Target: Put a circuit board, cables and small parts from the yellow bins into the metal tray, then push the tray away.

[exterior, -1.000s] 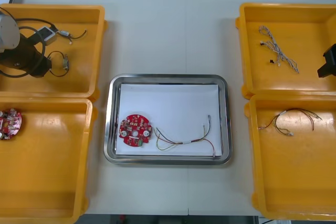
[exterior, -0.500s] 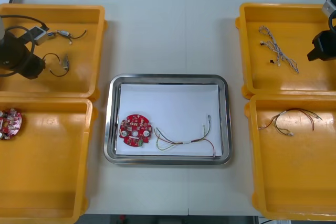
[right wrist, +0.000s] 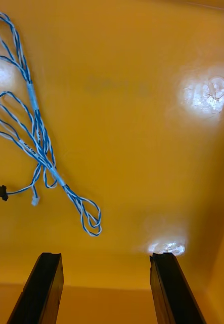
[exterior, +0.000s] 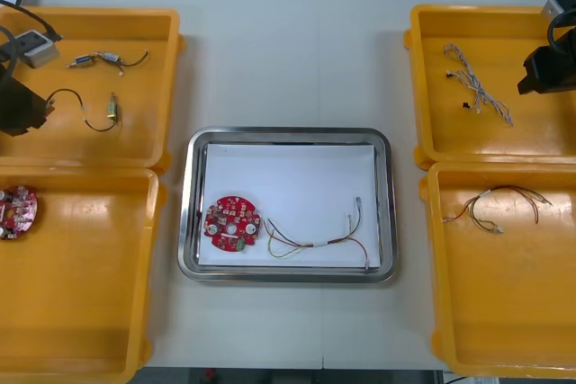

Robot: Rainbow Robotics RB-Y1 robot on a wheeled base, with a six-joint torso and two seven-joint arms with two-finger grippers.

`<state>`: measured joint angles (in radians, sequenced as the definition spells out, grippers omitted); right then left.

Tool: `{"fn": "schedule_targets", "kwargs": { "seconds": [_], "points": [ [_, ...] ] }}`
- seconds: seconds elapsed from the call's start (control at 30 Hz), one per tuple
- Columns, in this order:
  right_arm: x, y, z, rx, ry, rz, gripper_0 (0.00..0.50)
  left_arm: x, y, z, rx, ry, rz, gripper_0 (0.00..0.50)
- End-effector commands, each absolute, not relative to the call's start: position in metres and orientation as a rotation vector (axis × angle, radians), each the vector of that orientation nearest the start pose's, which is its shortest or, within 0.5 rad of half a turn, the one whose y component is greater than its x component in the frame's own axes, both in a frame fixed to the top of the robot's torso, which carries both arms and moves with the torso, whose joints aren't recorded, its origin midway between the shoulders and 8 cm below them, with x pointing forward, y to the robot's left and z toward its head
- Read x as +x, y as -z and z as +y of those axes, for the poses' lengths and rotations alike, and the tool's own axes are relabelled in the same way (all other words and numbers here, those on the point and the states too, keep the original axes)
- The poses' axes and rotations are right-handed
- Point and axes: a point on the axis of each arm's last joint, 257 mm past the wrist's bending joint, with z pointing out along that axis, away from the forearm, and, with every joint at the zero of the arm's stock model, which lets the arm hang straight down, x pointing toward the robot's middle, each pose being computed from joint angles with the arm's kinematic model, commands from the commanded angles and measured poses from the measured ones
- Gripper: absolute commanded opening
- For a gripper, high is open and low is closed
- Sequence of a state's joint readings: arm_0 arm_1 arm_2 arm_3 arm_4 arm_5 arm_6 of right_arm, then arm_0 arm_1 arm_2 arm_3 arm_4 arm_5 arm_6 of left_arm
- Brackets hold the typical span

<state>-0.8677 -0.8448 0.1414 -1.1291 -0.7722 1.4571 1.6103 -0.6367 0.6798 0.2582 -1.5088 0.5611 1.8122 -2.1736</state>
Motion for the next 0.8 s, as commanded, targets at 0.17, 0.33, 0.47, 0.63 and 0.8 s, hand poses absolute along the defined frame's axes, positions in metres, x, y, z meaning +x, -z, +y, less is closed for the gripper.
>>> {"fn": "schedule_targets", "kwargs": {
  "seconds": [0.17, 0.33, 0.47, 0.63, 0.8],
  "points": [
    [0.609, 0.127, -0.387, -0.176, 0.071, 2.54, 0.5, 0.472, 0.102, 0.424, 0.381, -0.215, 2.58, 0.0],
    [0.616, 0.147, -0.378, -0.207, 0.089, 2.538, 0.5, 0.463, 0.1, 0.395, 0.26, -0.102, 2.558, 0.0],
    [0.623, 0.162, -0.374, -0.227, 0.116, 2.53, 0.5, 0.452, 0.103, 0.359, 0.184, -0.027, 2.546, 0.0],
    [0.623, 0.17, -0.366, -0.243, 0.118, 2.536, 0.5, 0.442, 0.108, 0.316, 0.107, 0.035, 2.541, 0.0],
    [0.623, 0.176, -0.363, -0.254, 0.132, 2.54, 0.5, 0.433, 0.116, 0.274, 0.037, 0.111, 2.542, 0.0]
  ]
}}
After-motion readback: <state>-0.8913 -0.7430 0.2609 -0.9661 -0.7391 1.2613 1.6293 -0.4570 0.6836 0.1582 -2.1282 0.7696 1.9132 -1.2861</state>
